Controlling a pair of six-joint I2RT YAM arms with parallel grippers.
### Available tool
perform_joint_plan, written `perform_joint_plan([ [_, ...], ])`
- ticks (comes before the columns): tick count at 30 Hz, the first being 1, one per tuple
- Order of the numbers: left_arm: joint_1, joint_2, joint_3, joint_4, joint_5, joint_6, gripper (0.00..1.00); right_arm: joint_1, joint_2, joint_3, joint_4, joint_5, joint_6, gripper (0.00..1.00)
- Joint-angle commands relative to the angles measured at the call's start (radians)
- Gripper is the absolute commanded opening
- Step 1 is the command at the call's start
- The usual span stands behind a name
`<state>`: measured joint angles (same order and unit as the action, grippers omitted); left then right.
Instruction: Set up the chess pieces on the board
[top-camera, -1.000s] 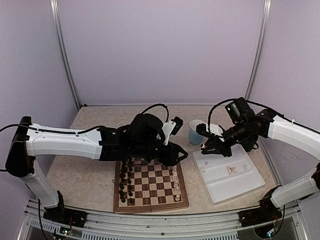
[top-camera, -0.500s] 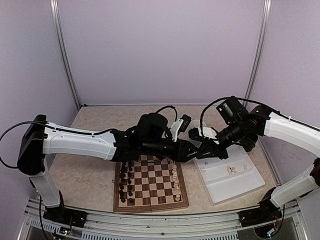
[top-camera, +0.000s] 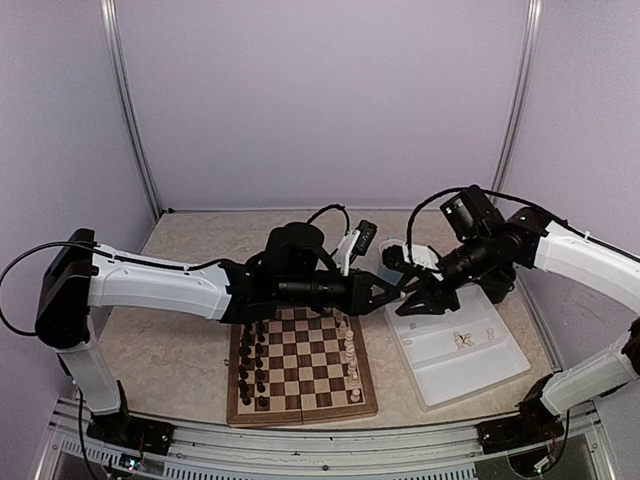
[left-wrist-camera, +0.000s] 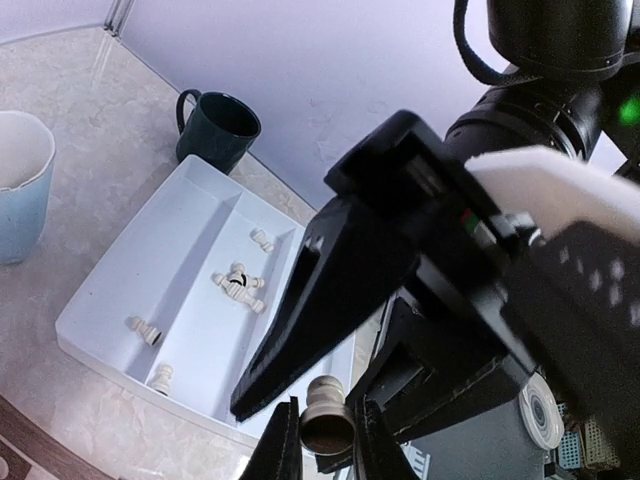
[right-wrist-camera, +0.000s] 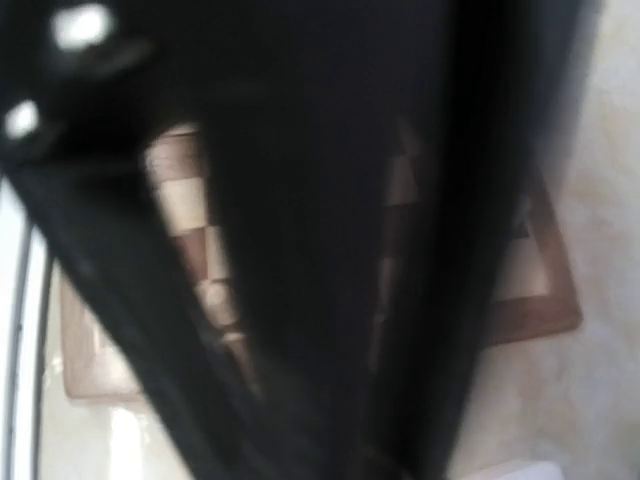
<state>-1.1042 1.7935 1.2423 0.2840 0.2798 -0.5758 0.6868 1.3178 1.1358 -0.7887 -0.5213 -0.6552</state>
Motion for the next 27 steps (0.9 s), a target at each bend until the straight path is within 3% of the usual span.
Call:
perform_joint_plan([
  [1, 0.020, -0.044, -0.058, 0.207, -0.033, -0.006, 0.13, -0.131, -0.089, 0.022, 0.088, -0.126, 0.069, 0.48],
  [7, 0.025, -0.044, -0.091, 0.455, -0.120, -0.054, 0.12, -0.290, -0.039, 0.092, 0.235, -0.469, 0.365, 0.48],
  [13, 0.026, -0.002, -0.088, 0.592, -0.152, -0.107, 0.11, -0.369, 0.024, 0.021, 0.487, -0.749, 0.701, 0.48],
  [17, 0.026, 0.035, -0.074, 0.635, -0.158, -0.138, 0.11, -0.369, 0.041, -0.011, 0.586, -0.800, 0.792, 0.48],
  [27, 0.027, 0.080, -0.053, 0.665, -0.148, -0.170, 0.11, -0.368, 0.028, -0.045, 0.646, -0.849, 0.837, 0.44],
])
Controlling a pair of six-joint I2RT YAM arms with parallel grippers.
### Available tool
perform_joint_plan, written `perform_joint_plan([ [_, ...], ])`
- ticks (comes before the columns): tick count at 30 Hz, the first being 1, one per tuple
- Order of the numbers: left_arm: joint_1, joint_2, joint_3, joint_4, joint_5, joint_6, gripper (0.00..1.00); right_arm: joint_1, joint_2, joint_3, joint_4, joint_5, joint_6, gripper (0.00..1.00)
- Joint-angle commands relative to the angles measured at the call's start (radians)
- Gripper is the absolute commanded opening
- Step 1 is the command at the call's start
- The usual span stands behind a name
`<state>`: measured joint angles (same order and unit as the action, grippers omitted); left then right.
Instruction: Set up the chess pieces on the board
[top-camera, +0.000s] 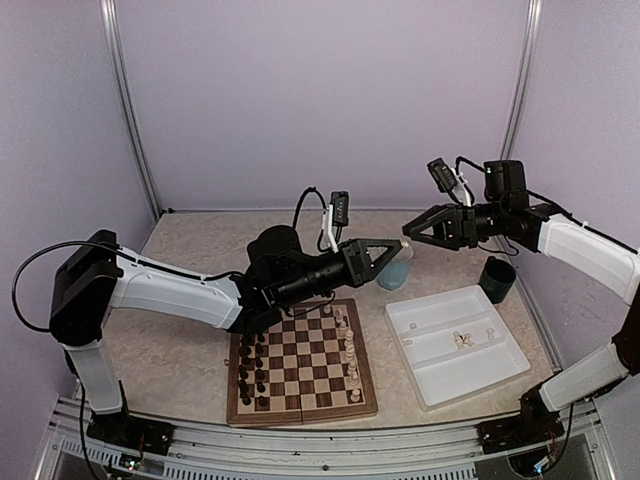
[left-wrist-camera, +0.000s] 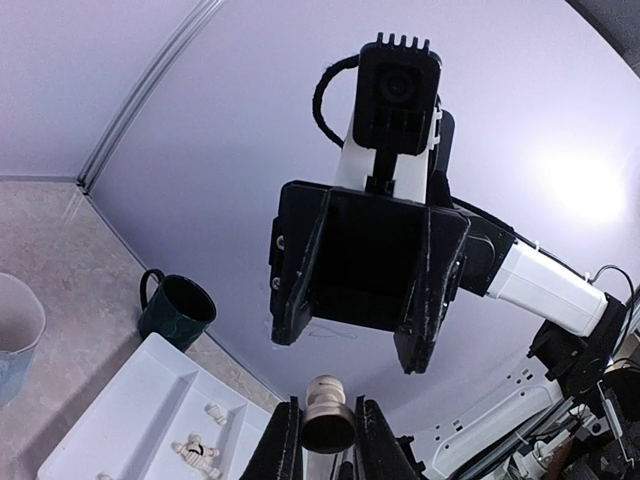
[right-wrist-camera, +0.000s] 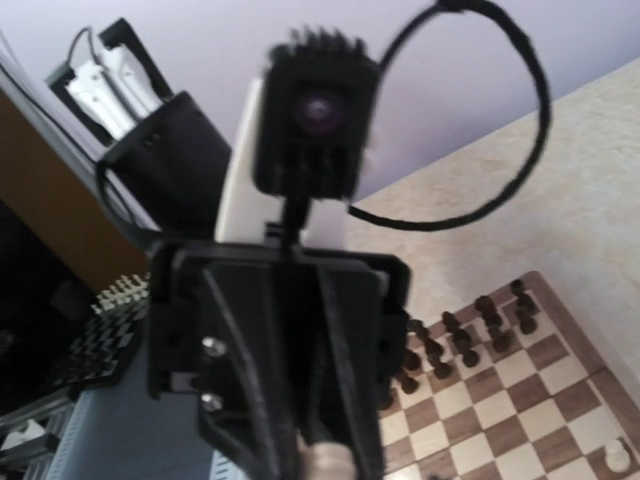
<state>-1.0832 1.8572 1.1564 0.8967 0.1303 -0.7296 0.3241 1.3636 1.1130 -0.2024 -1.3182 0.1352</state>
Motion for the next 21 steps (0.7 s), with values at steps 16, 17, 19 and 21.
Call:
perform_joint_plan([
  [16, 0.008, 0.042, 0.058, 0.079, 0.011, -0.035, 0.12, 0.006, -0.007, -0.028, 0.061, -0.029, 0.031, 0.33],
  [17, 0.008, 0.043, 0.060, 0.079, 0.012, -0.035, 0.12, 0.006, -0.008, -0.029, 0.060, -0.029, 0.031, 0.32],
  [19, 0.009, 0.048, 0.061, 0.081, 0.012, -0.038, 0.12, 0.008, -0.009, -0.028, 0.060, -0.029, 0.029, 0.30],
  [21, 0.010, 0.049, 0.062, 0.084, 0.012, -0.040, 0.12, 0.007, -0.011, -0.030, 0.059, -0.027, 0.026, 0.29],
])
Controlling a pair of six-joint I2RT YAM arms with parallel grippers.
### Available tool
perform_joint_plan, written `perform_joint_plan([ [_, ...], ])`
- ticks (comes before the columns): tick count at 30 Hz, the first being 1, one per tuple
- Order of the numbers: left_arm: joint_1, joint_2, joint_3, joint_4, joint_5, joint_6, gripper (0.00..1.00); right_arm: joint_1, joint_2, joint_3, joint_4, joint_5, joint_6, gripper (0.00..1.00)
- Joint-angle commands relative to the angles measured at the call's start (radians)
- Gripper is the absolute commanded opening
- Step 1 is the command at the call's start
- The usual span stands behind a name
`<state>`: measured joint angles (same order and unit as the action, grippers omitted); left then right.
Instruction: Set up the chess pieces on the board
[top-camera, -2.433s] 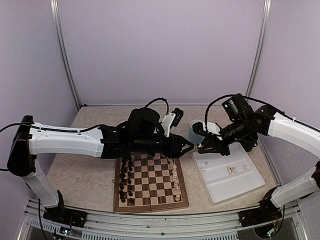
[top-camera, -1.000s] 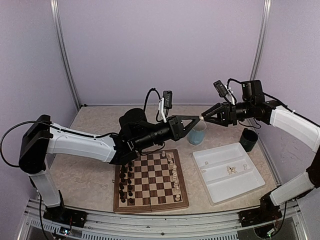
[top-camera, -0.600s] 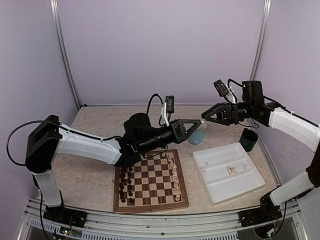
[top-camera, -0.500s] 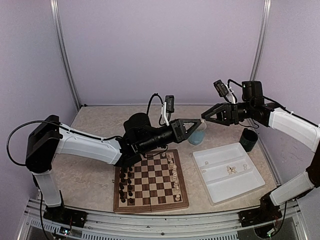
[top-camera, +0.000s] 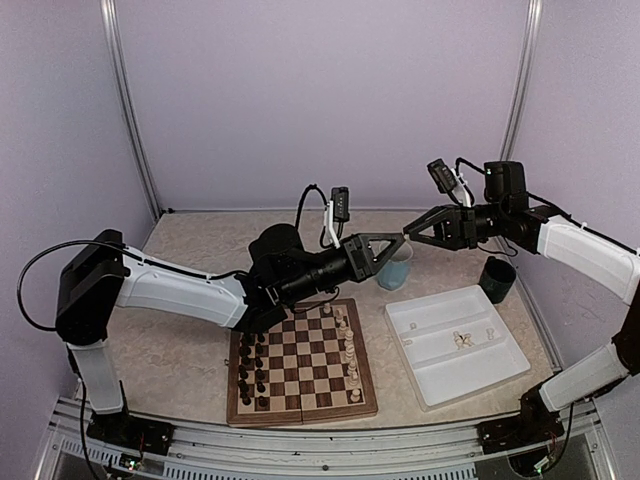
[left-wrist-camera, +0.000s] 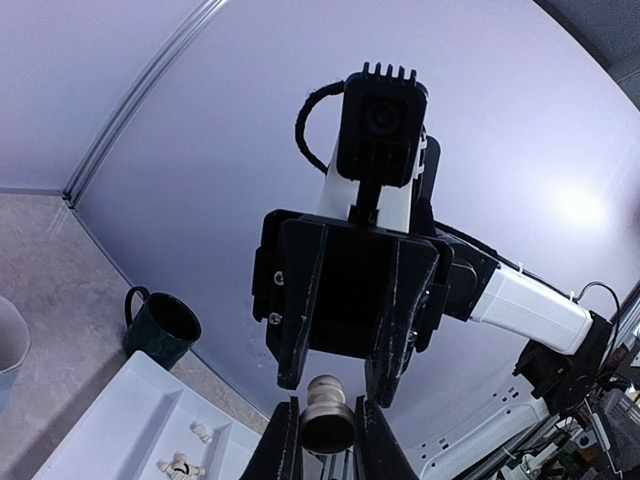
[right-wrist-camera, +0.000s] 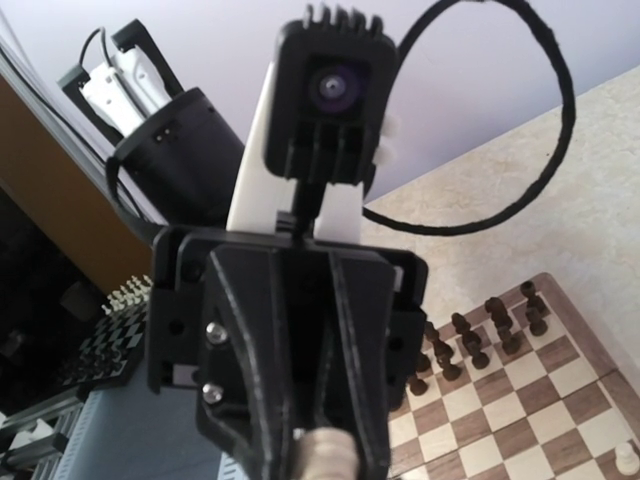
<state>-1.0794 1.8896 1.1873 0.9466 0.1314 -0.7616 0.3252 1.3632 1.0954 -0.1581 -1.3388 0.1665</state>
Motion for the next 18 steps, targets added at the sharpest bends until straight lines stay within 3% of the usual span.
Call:
perform_joint_plan([
  [1, 0.006, 0.018, 0.031, 0.035, 0.012, -0.008, 0.12, 0.007, -0.009, -0.012, 0.014, -0.005, -0.007, 0.29],
  [18, 0.012, 0.022, 0.033, 0.055, 0.021, -0.021, 0.12, 0.020, -0.001, -0.004, -0.032, 0.037, -0.071, 0.27],
])
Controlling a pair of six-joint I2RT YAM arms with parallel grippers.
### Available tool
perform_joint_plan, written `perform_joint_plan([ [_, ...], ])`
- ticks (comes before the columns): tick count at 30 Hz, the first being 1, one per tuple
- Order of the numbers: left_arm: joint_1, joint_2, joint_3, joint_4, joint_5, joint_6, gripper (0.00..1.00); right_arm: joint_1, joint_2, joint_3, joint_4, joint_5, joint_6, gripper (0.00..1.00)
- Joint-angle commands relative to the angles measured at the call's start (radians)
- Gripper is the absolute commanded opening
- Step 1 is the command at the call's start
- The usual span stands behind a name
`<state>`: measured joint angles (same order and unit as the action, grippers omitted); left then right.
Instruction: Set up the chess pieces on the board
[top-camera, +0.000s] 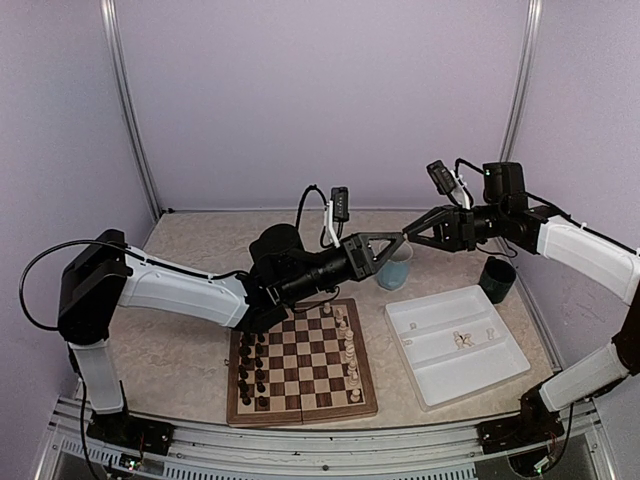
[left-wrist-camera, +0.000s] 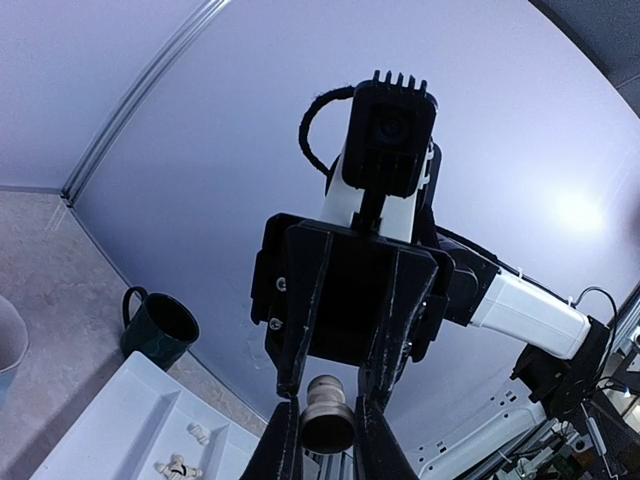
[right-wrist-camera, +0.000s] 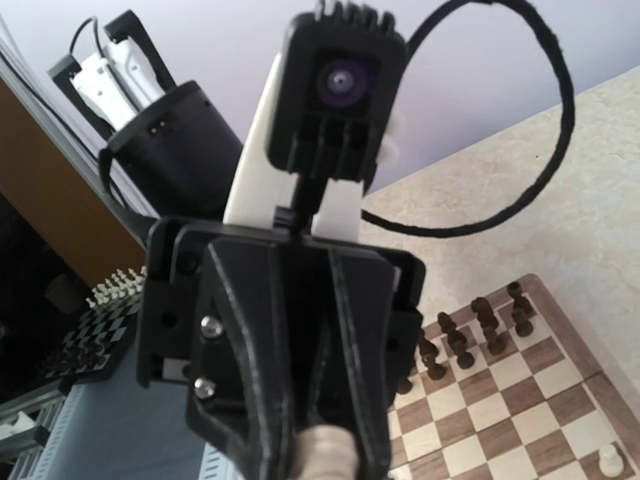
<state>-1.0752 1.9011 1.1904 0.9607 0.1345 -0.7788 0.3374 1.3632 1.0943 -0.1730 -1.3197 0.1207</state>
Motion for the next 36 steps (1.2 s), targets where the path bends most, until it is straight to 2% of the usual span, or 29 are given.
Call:
perform_joint_plan([
  [1, 0.008, 0.010, 0.031, 0.041, 0.017, -0.005, 0.12, 0.008, -0.001, -0.004, -0.019, 0.021, -0.028, 0.27],
  [6, 0.008, 0.015, 0.035, 0.039, 0.021, -0.010, 0.12, 0.008, 0.001, 0.001, -0.024, 0.022, -0.036, 0.21],
  [11, 0.009, 0.026, 0.045, 0.032, 0.027, -0.020, 0.13, 0.009, 0.002, 0.012, -0.033, 0.024, -0.052, 0.11],
  [14, 0.013, 0.024, 0.053, -0.004, 0.021, -0.019, 0.21, 0.008, 0.004, 0.041, -0.081, 0.048, -0.099, 0.08],
  [16, 0.018, 0.007, 0.044, -0.069, 0.017, 0.015, 0.29, 0.009, 0.014, 0.100, -0.180, 0.090, -0.186, 0.07],
  [19, 0.032, -0.082, -0.012, -0.183, 0.004, 0.110, 0.38, 0.016, 0.034, 0.204, -0.322, 0.214, -0.319, 0.05],
  [22, 0.051, -0.216, -0.074, -0.365, -0.040, 0.237, 0.44, 0.060, 0.074, 0.314, -0.462, 0.375, -0.455, 0.05],
  [26, 0.076, -0.429, -0.112, -0.644, -0.180, 0.408, 0.48, 0.183, 0.127, 0.408, -0.572, 0.605, -0.584, 0.05],
  [29, 0.137, -0.545, -0.120, -0.801, -0.297, 0.481, 0.53, 0.295, 0.192, 0.470, -0.629, 0.766, -0.655, 0.05],
  [33, 0.300, -0.646, -0.142, -0.905, -0.340, 0.510, 0.56, 0.422, 0.318, 0.584, -0.740, 0.930, -0.757, 0.04],
  [36, 0.388, -0.704, -0.195, -0.881, -0.337, 0.514, 0.56, 0.495, 0.392, 0.609, -0.749, 1.031, -0.800, 0.04],
])
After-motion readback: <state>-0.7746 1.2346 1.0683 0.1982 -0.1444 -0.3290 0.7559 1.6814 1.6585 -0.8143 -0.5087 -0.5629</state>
